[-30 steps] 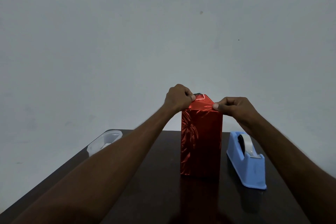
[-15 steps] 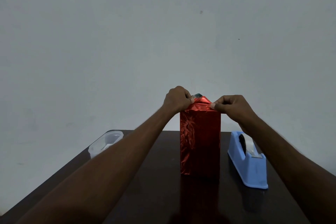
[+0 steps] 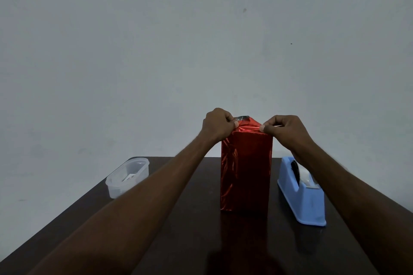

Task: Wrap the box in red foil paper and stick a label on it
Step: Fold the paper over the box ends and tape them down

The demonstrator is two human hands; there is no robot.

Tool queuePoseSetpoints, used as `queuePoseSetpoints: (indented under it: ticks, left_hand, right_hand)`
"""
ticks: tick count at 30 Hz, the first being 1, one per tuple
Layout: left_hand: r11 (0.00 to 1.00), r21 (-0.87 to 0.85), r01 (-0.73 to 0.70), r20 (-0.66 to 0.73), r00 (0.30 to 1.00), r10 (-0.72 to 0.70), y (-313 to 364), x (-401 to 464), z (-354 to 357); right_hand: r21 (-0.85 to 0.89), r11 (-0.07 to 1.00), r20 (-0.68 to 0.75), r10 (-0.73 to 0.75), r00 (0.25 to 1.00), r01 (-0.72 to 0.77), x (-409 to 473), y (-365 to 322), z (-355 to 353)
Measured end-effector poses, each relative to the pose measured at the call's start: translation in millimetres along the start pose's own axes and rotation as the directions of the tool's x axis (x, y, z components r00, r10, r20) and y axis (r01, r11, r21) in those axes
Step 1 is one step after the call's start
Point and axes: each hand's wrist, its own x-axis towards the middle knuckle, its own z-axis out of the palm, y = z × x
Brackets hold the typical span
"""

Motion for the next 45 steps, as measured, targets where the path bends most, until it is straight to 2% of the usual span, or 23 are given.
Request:
queuePoseSetpoints:
  ticks: [5,10,18,25,30,35,40,41,43,45]
  left_hand:
    - [1.0,-0.008,-0.004,-0.002,1.0,0.004,-1,-3,-3]
    - [0.99,-0.134,0.036,-0.045,0.998,-0.043,-4,-7,-4]
    - [0.922,-0.327,0.21,0.007,0.976,-0.219,-2,-7,-6]
    - [0.904,-0.359,0.233,0.081,0.972,-0.219,2,-6,-8]
    - [0.905,-0.354,0.234,0.136,0.971,-0.198,2,-5,-8]
    - [0.899,-0.358,0.252,0.127,0.967,-0.22,3,-7,-7]
    - [0.895,-0.363,0.259,0.143,0.965,-0.221,2,-11,-6]
    - [0.912,-0.338,0.233,0.115,0.972,-0.205,5,-13,-7]
    - [0.972,-0.206,0.111,-0.057,0.99,-0.126,9,-19,-11]
    - [0.996,-0.031,-0.083,-0.286,0.956,0.071,16,-30,-12]
  right_hand:
    - [-0.017,1.0,-0.005,0.009,1.0,-0.009,0,1,1]
    - [-0.014,0.998,0.015,-0.057,0.998,0.057,-5,-5,6]
    - [-0.092,0.996,0.047,-0.02,0.999,0.024,-4,-2,8]
    - [-0.132,0.99,0.079,-0.033,0.996,0.044,0,0,8]
    - [-0.081,0.996,0.091,-0.025,0.996,0.032,0,1,8]
    - [-0.034,0.999,0.094,-0.005,0.996,0.008,0,2,8]
    - [0.107,0.992,0.128,0.058,0.99,-0.071,-6,-1,9]
    - [0.111,0.991,0.12,0.057,0.991,-0.07,-6,-1,8]
    - [0.113,0.992,0.107,0.052,0.993,-0.064,-6,-1,9]
    - [0.105,0.993,0.093,0.042,0.995,-0.052,-6,-1,11]
